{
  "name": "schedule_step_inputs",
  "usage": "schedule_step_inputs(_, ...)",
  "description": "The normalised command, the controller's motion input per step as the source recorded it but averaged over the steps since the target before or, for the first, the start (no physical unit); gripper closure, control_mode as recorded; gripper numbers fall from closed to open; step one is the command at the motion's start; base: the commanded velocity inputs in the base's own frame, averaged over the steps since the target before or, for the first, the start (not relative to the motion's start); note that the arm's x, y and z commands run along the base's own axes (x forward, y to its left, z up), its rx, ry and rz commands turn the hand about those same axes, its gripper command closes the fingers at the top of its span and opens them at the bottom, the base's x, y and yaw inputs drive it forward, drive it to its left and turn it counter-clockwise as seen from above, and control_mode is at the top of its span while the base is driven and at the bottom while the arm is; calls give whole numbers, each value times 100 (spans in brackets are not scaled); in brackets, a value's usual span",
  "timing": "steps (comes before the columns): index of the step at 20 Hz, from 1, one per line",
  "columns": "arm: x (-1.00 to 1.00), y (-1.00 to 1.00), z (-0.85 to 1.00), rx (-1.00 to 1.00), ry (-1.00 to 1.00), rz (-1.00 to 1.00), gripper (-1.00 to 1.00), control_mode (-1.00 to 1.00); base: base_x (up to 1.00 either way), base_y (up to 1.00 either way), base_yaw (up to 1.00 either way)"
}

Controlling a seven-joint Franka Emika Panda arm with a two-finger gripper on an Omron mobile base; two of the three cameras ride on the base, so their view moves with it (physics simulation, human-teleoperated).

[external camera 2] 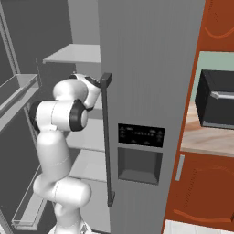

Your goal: Take out the milk from the fridge and place it on the tray on the counter. Then take the sugar cube near the tray and place it in the tray.

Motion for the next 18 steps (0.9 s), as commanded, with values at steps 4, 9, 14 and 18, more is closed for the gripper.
schedule_step_inputs(4,30,0,0,0,0,0,-100,-100,0,0,0)
schedule_step_inputs(9,17,-5,0,0,-2,0,-100,-100,0,0,0)
schedule_step_inputs(14,6,-18,-1,1,-7,0,-100,-100,0,0,0)
schedule_step_inputs(18,13,0,-9,0,-4,0,-100,-100,0,0,0)
